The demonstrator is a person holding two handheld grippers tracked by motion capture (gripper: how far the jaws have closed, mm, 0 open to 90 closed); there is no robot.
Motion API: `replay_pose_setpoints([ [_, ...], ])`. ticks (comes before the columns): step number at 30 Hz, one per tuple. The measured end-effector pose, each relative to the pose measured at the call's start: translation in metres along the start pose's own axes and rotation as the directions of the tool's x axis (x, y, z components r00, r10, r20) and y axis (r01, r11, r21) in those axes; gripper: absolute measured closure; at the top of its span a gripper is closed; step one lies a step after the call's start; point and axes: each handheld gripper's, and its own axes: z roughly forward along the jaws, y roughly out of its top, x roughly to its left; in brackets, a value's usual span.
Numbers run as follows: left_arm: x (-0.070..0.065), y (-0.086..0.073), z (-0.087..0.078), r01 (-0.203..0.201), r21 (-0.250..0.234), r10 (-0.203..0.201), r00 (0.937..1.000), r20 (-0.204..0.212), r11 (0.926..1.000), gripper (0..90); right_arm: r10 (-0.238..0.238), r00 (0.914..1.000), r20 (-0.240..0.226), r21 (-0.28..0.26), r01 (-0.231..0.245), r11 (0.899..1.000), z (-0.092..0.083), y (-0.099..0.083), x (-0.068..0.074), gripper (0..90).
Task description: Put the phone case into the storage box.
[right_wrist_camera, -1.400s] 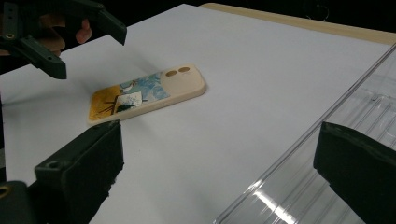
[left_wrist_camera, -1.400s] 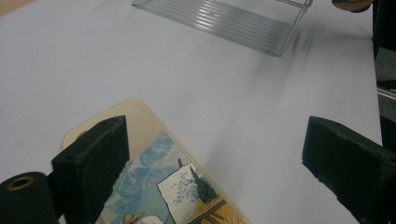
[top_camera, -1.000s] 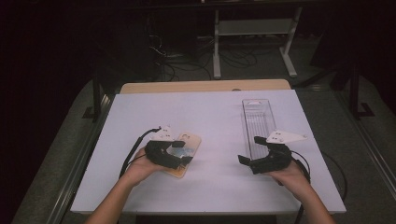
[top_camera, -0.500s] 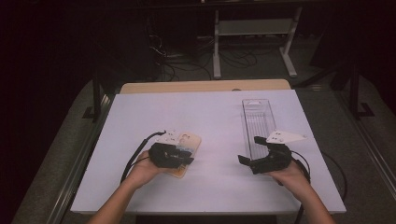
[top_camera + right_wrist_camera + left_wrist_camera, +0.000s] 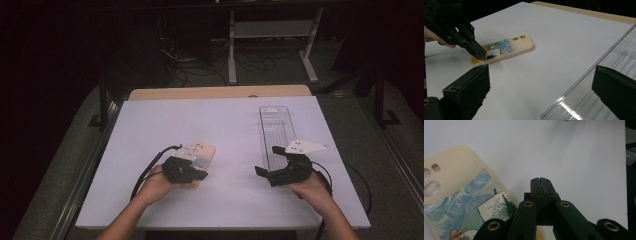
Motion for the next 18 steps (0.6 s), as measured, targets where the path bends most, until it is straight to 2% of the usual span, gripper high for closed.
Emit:
replay_pose_setpoints([
  [4,-0.001,-0.003,0.003,-0.007,0.026,0.007,0.9999,-0.011,0.9996,89.6,0.001,1.0,0.0,0.0,-0.001,1.0,0.0,0.0,0.0,1.3],
  [6,-0.002,-0.004,0.005,0.006,0.034,-0.006,0.9999,-0.009,0.9994,89.6,0.001,1.0,0.0,0.0,-0.001,1.0,0.0,0.0,0.0,1.4],
  [11,-0.005,-0.007,0.01,-0.006,0.072,0.007,0.9998,-0.018,0.9974,89.6,0.003,1.0,0.001,0.0,-0.003,1.0,0.0,0.0,0.0,1.4],
  [13,-0.005,-0.007,0.012,-0.024,0.088,0.026,0.9994,-0.024,0.9958,89.7,0.002,1.0,0.001,0.0,-0.002,1.0,0.0,0.0,0.0,1.4],
  [14,-0.004,-0.007,0.012,-0.05,0.115,0.054,0.9981,-0.028,0.9921,89.7,0.002,1.0,0.001,0.0,-0.002,1.0,0.0,0.0,0.0,1.4],
  [16,-0.005,-0.008,0.013,-0.037,0.114,0.042,0.9983,-0.04,0.9928,89.7,0.002,1.0,0.001,0.0,-0.002,1.0,0.0,0.0,0.0,1.4],
  [18,-0.004,-0.007,0.012,-0.051,0.132,0.056,0.9978,-0.037,0.99,89.7,0.002,1.0,0.0,0.0,-0.002,1.0,0.0,0.0,0.0,1.4],
])
